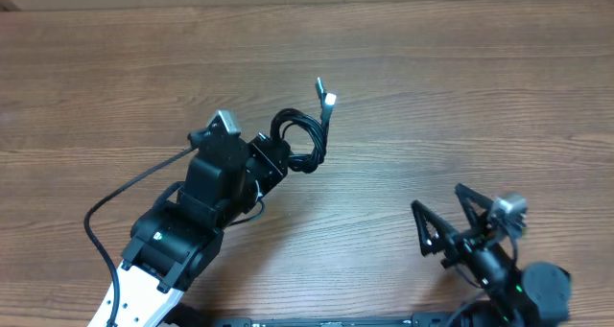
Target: Untangle cables
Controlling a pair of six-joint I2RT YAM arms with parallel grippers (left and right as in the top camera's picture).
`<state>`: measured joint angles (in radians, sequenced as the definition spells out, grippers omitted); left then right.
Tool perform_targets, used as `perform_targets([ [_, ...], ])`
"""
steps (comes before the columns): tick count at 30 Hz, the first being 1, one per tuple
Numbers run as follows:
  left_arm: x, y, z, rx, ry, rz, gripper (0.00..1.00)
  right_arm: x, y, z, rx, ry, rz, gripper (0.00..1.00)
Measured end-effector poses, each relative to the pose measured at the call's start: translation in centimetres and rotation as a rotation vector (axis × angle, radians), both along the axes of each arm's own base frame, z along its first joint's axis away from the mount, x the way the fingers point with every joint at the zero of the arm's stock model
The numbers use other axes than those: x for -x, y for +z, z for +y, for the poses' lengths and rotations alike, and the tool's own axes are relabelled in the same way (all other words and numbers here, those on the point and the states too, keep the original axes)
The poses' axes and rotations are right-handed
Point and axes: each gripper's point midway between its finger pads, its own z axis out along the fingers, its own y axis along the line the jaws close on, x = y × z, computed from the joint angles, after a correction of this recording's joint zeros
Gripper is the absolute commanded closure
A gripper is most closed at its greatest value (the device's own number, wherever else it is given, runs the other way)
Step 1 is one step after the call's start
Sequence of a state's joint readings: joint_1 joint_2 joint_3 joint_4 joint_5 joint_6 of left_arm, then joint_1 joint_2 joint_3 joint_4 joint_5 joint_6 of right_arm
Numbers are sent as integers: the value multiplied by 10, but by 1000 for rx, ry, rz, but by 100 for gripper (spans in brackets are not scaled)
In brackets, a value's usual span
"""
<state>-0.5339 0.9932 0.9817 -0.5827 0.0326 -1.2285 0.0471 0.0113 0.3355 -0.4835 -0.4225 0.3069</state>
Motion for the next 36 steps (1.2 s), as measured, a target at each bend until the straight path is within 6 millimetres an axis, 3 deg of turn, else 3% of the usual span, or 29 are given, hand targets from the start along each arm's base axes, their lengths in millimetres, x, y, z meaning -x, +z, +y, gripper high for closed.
perform_targets([
  [5, -3, 4, -1, 90, 68, 32, 96, 24, 61, 1, 18, 17, -112, 0],
  [9, -9, 15, -3, 162, 110, 17, 96, 26, 82, 2, 26, 23, -52, 0],
  [15, -9, 15, -3, 197, 132, 37, 96, 9, 85, 3, 35, 29, 211, 0],
  [21, 0, 16, -17, 249, 105, 79, 96, -6, 114, 7, 26, 46, 403, 0],
  [26, 11, 14, -32, 282, 74, 122, 96, -12, 143, 25, -14, 163, 422, 0],
  [36, 17, 9, -34, 249, 44, 134, 96, 1, 151, 51, -131, 342, 486, 0],
])
